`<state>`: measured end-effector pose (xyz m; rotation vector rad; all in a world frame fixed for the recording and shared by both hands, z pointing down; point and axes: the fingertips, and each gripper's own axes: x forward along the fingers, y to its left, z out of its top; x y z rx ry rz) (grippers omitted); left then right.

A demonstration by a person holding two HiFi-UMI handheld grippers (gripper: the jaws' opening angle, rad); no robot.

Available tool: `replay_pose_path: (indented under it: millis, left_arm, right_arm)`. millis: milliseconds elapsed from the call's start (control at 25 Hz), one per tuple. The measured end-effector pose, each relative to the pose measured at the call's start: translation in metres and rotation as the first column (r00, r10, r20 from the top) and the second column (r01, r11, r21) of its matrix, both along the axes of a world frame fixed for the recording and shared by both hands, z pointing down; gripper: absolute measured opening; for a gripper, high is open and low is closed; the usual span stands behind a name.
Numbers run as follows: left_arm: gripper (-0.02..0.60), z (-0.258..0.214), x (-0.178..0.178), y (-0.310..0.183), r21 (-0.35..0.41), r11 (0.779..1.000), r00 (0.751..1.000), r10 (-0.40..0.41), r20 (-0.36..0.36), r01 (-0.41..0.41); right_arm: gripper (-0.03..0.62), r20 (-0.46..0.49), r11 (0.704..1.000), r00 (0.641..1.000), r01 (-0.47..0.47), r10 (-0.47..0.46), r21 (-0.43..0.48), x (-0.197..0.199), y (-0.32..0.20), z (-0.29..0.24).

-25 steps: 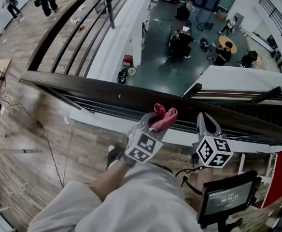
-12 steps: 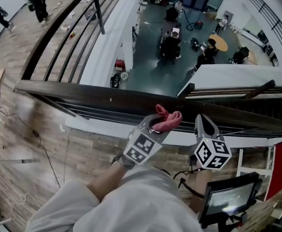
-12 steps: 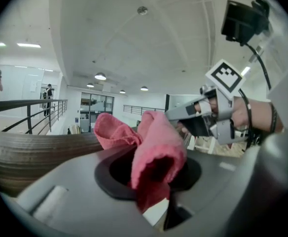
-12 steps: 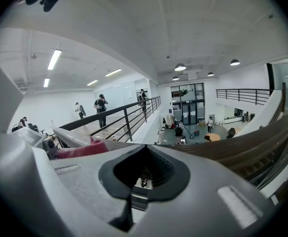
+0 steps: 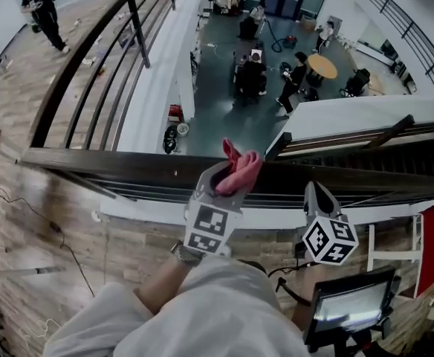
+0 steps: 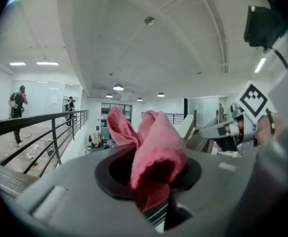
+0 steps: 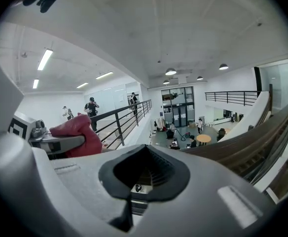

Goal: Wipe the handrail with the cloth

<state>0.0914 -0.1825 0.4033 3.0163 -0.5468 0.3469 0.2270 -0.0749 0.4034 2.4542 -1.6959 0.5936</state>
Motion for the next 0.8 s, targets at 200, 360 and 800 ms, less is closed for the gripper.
replay_pose_path:
  millis: [200, 360, 800]
  left_arm:
    - [0.133, 0.01, -0.012, -0.013, -0.061, 0.998, 1.0, -0.004, 0.027, 0.006]
    - [0.107, 0.005, -0.018, -0.021, -0.056, 0.998, 0.999, -0.009, 0.031, 0.011]
    - [0.133, 0.015, -0.011, -0.026, 0.02, 0.983, 0.977, -0.183, 0.108, 0.182]
  right_arm:
    - [0.003, 0.004, 1.0, 1.0, -0.01, 0.01, 0.006, -0.005, -0.006, -0.003]
    - [0.003, 0.003, 1.0, 1.0, -0.005, 0.005, -0.002, -0.01, -0.007, -0.005]
    - [0.003, 0.004, 0.993, 0.993, 0.116, -0.116, -0.009, 0.017, -0.02, 0.003]
